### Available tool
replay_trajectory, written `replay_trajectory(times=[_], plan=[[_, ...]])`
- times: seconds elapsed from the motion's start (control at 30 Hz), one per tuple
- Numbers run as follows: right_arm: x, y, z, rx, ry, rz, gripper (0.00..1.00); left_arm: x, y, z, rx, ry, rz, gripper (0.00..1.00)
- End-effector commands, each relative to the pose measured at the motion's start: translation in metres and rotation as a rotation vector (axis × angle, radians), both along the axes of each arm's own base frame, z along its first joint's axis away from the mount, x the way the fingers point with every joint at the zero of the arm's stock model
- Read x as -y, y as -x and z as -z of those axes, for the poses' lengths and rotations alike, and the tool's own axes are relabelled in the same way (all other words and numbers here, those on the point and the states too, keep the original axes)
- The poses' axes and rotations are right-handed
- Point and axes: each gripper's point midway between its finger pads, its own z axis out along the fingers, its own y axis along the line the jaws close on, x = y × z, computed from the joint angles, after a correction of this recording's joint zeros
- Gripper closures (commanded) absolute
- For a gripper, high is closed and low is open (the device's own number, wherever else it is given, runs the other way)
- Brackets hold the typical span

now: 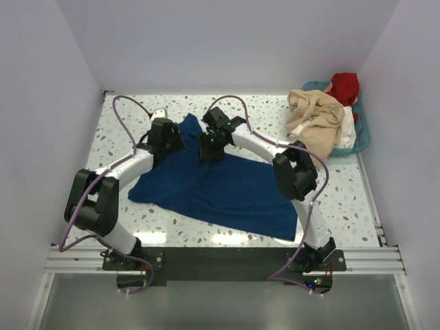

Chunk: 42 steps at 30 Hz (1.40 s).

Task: Fold and stack the t-shirts
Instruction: Fold the tshirt

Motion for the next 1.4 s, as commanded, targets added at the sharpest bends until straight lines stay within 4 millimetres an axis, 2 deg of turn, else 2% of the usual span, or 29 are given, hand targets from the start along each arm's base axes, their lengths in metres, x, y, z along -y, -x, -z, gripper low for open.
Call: replay_trajectory(times=[0.0,0.03,0.13,0.2,0.23,0.27,0.3,0.33,0.37,0.4,0.43,0.47,0.5,0.53,0.57,0.63,0.7,0.73,0.8,0.9,0.97,1.1,1.23,1.37], plan=[[-0.002,-0.01,-0.022,0.069,0.009,-0.005,0.47,0.005,-0.019,-0.027,0.074,0.025,-0.006,0.32],[0.0,-0.01,-0.025,0.078,0.015,-0.008,0.42,0.004,-0.016,-0.026,0.063,0.019,-0.006,0.25],[0.01,-0.007,-0.036,0.103,0.04,-0.015,0.39,-0.006,-0.001,-0.034,0.051,-0.006,-0.021,0.17],[0.019,0.0,-0.04,0.107,0.056,-0.018,0.38,-0.02,0.016,-0.021,0.005,-0.022,-0.054,0.14],[0.03,0.01,-0.04,0.101,0.076,-0.019,0.38,-0.025,0.028,-0.015,-0.025,-0.024,-0.064,0.12],[0.035,0.015,-0.041,0.103,0.082,-0.017,0.38,-0.027,0.036,-0.023,-0.011,0.013,-0.074,0.11],[0.041,0.021,-0.04,0.097,0.09,-0.014,0.38,-0.035,0.053,-0.007,-0.055,0.022,-0.093,0.1],[0.052,0.035,-0.025,0.059,0.119,-0.011,0.38,-0.037,0.063,-0.013,-0.046,0.046,-0.099,0.1],[0.059,0.041,-0.036,0.072,0.106,-0.003,0.38,-0.038,0.08,0.002,-0.086,0.069,-0.106,0.09],[0.065,0.049,-0.032,0.058,0.116,0.001,0.38,-0.04,0.088,0.006,-0.093,0.085,-0.111,0.09],[0.077,0.064,-0.018,0.019,0.143,0.011,0.37,-0.036,0.095,0.002,-0.085,0.125,-0.108,0.09],[0.084,0.071,-0.023,0.023,0.14,0.02,0.37,-0.037,0.107,0.015,-0.114,0.133,-0.111,0.08],[0.096,0.085,-0.011,-0.013,0.171,0.03,0.37,-0.037,0.113,0.019,-0.126,0.144,-0.116,0.08],[0.102,0.092,-0.009,-0.02,0.179,0.037,0.37,-0.037,0.118,0.022,-0.135,0.152,-0.118,0.08],[0.109,0.096,-0.016,-0.004,0.18,0.045,0.37,-0.038,0.126,0.033,-0.164,0.16,-0.13,0.08],[0.126,0.111,-0.005,-0.037,0.223,0.054,0.37,-0.042,0.132,0.042,-0.19,0.166,-0.148,0.07],[0.137,0.118,-0.006,-0.035,0.237,0.069,0.36,-0.048,0.139,0.053,-0.219,0.165,-0.166,0.07],[0.146,0.126,0.001,-0.057,0.262,0.071,0.35,-0.051,0.144,0.059,-0.232,0.16,-0.177,0.07],[0.154,0.133,0.003,-0.065,0.276,0.077,0.34,-0.058,0.148,0.067,-0.249,0.157,-0.201,0.06],[0.172,0.152,0.019,-0.114,0.32,0.078,0.34,-0.064,0.159,0.084,-0.291,0.162,-0.223,0.06],[0.178,0.157,0.023,-0.119,0.326,0.087,0.34,-0.067,0.167,0.095,-0.321,0.156,-0.235,0.05],[0.191,0.169,0.037,-0.149,0.356,0.097,0.34,-0.082,0.173,0.1,-0.338,0.113,-0.278,0.05],[0.197,0.168,0.046,-0.144,0.383,0.099,0.33,-0.096,0.174,0.097,-0.325,0.058,-0.309,0.04],[0.207,0.167,0.056,-0.163,0.444,0.115,0.33,-0.101,0.176,0.097,-0.33,0.05,-0.338,0.04]])
